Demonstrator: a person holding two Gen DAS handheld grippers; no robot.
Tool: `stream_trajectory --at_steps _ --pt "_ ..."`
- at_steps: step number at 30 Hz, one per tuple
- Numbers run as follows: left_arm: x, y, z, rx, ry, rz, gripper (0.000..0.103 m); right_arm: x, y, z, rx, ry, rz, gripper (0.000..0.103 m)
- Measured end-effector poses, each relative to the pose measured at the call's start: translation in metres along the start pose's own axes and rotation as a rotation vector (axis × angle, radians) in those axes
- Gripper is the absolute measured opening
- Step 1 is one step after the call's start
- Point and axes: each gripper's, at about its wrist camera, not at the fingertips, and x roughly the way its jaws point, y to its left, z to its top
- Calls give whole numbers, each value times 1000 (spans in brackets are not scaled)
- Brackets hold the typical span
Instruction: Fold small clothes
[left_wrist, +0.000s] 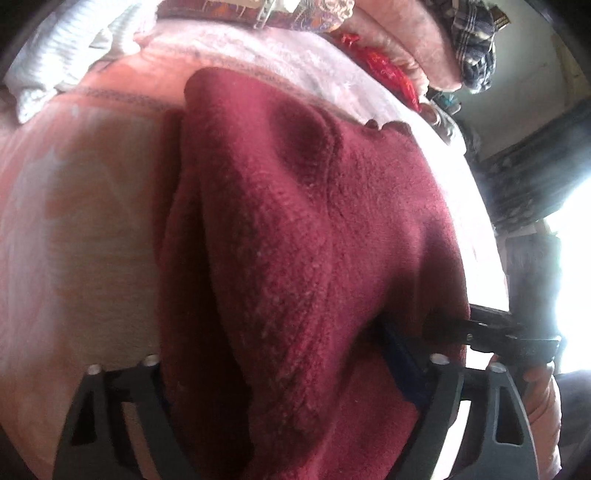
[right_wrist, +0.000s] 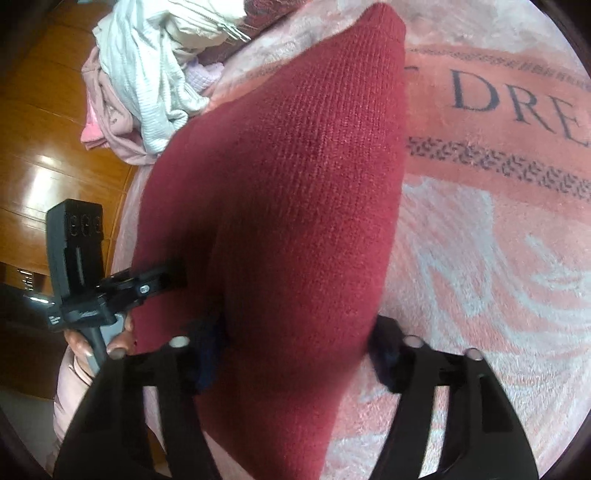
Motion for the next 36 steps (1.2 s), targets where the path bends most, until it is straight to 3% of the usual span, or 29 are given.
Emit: stream_trajectory --at_steps 6,9,13,17,20,23,25,26,29,31,36 --pt "-13 -3 -11 -77 -51 -115 42 -29 10 -8 -29 -53 24 42" --pt "-17 -21 -19 -95 -47 -173 40 -66 8 -20 -71 -80 8 42" --pt "-18 -88 -35 -26 -54 -218 40 -130 -13 -54 -86 -116 -39 42" --pt "-7 -153 -53 76 -73 -216 40 -177 -47 -92 -62 -156 -69 42" --pt "17 -191 -72 143 -65 -190 42 -190 -83 -122 -20 -160 -93 42" --pt "64 -211 -94 185 12 -113 49 -174 -127 -149 58 -112 -108 44" --pt "87 -211 -109 214 13 -42 68 -160 -153 -164 100 -101 -77 47" --pt "91 -211 -113 223 -4 -37 69 -159 -160 -169 115 -115 -41 49" --pt "88 -212 -114 226 -33 -28 75 -166 -167 -175 141 -133 19 56" --pt "81 -212 -112 194 -52 13 87 -173 -164 -181 136 -135 20 63" --pt "52 -205 -138 191 -161 95 90 -189 -161 -217 149 -133 60 68"
